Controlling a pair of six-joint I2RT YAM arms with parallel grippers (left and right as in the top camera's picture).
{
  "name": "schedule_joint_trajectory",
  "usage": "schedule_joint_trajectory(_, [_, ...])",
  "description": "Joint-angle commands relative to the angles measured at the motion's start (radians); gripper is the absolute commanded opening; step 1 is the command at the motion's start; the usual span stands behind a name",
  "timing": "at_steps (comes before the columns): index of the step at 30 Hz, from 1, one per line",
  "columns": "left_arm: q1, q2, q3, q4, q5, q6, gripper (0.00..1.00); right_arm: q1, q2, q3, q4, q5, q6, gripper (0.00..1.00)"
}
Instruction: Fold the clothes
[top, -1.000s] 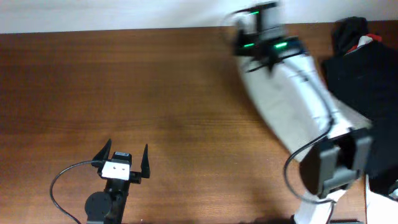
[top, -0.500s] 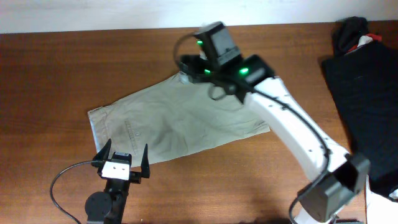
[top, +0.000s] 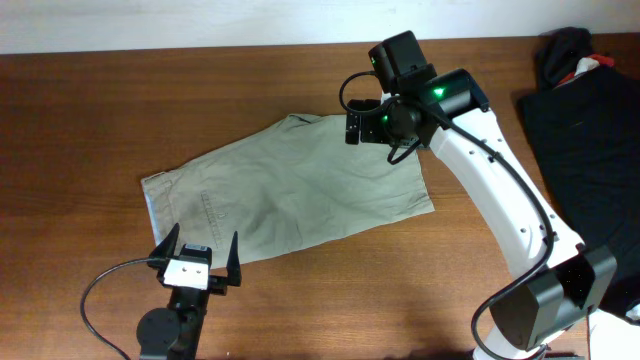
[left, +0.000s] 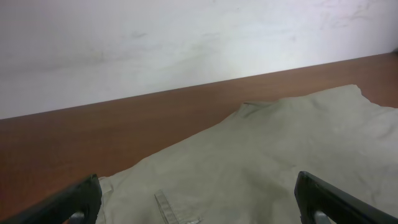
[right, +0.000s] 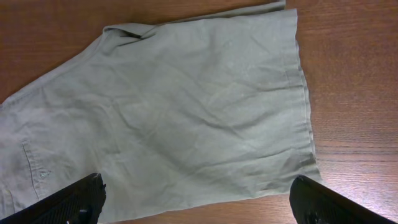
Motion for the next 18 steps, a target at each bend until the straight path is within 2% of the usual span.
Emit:
schedule_joint_trajectory(1, [-0.005, -0.005, -0.007, 0.001, -0.002, 0.012, 0.99, -0.006, 0.003, 0.003, 0.009, 0.010, 0.000, 0.99])
schedule_joint_trajectory(12, [-0.005, -0.005, -0.007, 0.001, -0.002, 0.012, 0.99, -0.006, 0.015, 0.003, 0.095, 0.063, -0.002, 0.99])
schedule_joint_trajectory(18, [-0.005, -0.005, -0.007, 0.001, -0.002, 0.012, 0.99, -0.055, 0.117, 0.003, 0.225, 0.189, -0.181, 0.99])
